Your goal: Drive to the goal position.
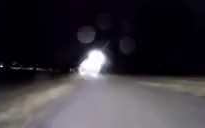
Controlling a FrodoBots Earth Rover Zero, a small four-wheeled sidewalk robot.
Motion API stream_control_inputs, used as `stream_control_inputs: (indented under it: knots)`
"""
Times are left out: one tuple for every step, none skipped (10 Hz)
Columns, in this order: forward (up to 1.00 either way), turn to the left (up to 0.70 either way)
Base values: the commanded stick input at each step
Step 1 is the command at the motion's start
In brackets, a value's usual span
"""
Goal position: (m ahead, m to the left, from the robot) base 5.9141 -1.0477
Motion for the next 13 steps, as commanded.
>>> stream_control_inputs:
  knots:
    - [1.0, 0.0]
    - [1.0, 0.0]
    - [1.0, 0.0]
    - [1.0, 0.0]
    - [1.0, 0.0]
    - [1.0, 0.0]
    - [1.0, 0.0]
    - [1.0, 0.0]
    - [1.0, 0.0]
    - [1.0, 0.0]
    - [1.0, 0.0]
    - [1.0, 0.0]
    - [1.0, 0.0]
